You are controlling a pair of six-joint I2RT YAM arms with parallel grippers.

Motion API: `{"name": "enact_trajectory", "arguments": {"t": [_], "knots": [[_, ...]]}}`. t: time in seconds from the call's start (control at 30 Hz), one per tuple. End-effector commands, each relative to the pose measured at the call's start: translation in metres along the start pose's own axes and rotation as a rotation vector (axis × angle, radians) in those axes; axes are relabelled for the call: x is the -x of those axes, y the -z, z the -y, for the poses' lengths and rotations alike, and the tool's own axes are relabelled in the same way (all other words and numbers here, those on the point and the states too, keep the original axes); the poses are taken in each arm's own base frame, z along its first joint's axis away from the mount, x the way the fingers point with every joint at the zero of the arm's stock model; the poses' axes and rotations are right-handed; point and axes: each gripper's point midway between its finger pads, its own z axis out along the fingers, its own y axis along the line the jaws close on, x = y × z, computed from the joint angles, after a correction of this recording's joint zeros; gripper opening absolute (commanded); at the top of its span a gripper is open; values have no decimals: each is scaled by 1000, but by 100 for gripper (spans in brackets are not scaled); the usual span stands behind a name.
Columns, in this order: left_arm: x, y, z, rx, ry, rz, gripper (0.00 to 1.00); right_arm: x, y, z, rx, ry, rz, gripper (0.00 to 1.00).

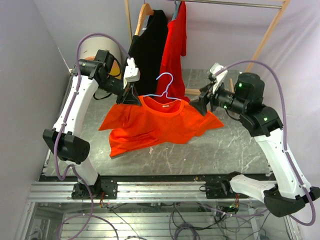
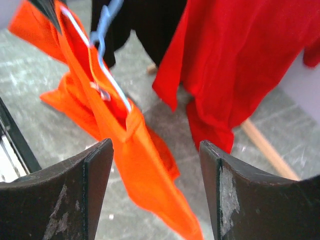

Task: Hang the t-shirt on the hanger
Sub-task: Place the hanger at the clothesline.

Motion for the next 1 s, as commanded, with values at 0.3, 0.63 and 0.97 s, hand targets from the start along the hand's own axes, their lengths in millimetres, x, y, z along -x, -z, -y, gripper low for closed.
{"name": "enact_trajectory", "arguments": {"t": [0.3, 0.63, 0.97], "knots": [[18, 5, 16, -23, -60, 84, 7, 31, -19, -20, 373, -24, 84, 71], [15, 4, 17, -26, -55, 80, 7, 0, -10, -17, 508, -107, 95, 71], [15, 3, 18, -32, -49, 86, 7, -37, -28, -10, 494, -124, 19, 71]]}}
